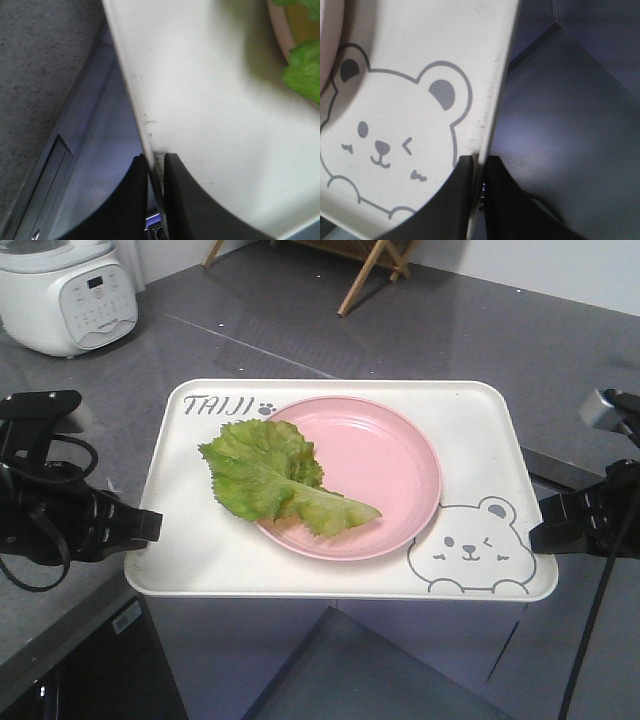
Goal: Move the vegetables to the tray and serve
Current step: 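Hold the tray level with both grippers while the base turns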
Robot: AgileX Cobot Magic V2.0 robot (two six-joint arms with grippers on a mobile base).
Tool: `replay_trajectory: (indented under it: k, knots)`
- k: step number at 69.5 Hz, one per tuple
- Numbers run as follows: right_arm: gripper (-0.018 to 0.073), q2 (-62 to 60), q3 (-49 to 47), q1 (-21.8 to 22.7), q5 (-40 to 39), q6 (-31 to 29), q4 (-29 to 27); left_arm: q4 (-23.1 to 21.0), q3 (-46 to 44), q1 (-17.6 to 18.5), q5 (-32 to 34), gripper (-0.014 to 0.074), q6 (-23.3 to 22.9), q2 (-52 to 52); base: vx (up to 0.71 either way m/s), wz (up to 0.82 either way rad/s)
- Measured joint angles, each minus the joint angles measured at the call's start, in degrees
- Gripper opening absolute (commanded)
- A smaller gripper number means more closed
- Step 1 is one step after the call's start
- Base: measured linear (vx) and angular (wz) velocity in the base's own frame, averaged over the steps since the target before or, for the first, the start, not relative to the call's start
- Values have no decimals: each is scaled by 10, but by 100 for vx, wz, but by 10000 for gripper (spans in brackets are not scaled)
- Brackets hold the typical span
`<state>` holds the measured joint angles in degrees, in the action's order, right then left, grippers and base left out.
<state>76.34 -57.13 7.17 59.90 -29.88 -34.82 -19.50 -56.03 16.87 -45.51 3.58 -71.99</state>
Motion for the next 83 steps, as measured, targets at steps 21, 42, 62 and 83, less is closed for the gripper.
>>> replay_trajectory:
  k: [21,42,62,83]
  knots:
    - [-1,0,0,0,0,0,0,0,0,0,0,-8,0,0,0,-35]
    - [-1,0,0,0,0,0,0,0,0,0,0,-8,0,0,1,-36]
    - [-1,0,0,0,0,0,0,0,0,0,0,-8,0,0,0,-32]
    - [-1,0,0,0,0,0,0,0,0,0,0,-8,0,0,0,-28]
